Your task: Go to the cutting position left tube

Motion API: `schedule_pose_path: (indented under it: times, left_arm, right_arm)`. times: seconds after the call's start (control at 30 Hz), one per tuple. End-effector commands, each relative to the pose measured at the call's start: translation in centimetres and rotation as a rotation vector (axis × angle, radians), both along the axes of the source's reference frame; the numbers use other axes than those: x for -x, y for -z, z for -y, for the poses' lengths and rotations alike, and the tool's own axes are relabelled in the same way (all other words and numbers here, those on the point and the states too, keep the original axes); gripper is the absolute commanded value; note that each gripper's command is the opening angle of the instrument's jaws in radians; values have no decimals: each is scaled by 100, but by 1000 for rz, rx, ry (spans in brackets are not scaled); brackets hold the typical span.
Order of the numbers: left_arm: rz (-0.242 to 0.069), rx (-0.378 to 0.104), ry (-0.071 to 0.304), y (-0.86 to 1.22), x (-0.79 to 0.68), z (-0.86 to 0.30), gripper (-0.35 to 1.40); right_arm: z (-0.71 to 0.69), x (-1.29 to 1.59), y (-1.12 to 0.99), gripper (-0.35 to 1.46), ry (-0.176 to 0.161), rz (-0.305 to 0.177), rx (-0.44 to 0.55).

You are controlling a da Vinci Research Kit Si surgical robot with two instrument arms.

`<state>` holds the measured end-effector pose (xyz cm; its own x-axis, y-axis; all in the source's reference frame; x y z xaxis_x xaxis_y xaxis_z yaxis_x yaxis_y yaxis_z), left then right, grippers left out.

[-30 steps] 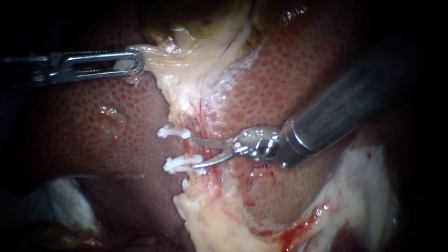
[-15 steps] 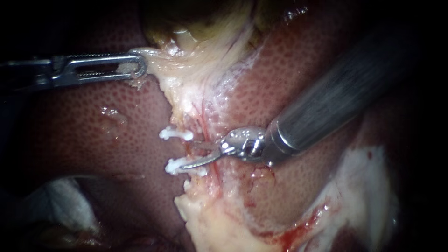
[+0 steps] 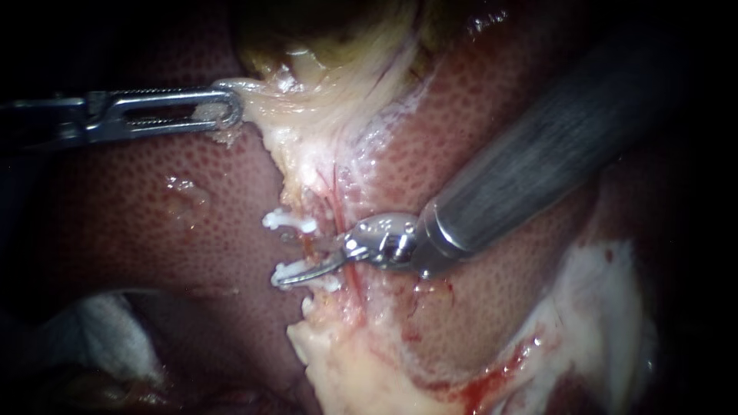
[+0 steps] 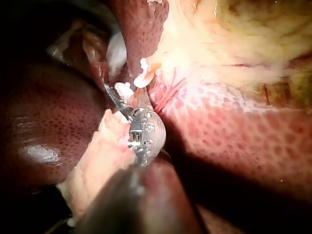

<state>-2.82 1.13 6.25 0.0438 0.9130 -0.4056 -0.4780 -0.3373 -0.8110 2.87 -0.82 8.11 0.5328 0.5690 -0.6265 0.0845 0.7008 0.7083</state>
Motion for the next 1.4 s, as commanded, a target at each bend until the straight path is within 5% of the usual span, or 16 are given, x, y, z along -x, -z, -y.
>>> schedule_pose_path:
  times: [0.03,0.6,1.4]
  left_arm:
    - [0,0,0,-1,0,0,-35]
    - [3,-1,-3,1,3,2,-35]
    - [4,0,-5,0,4,3,-35]
  right_arm:
    - [0,-2,-1,131,-3,-1,0]
    - [-6,-20,-8,126,-47,-26,-18]
    - [-7,-22,-10,120,-54,-31,-23]
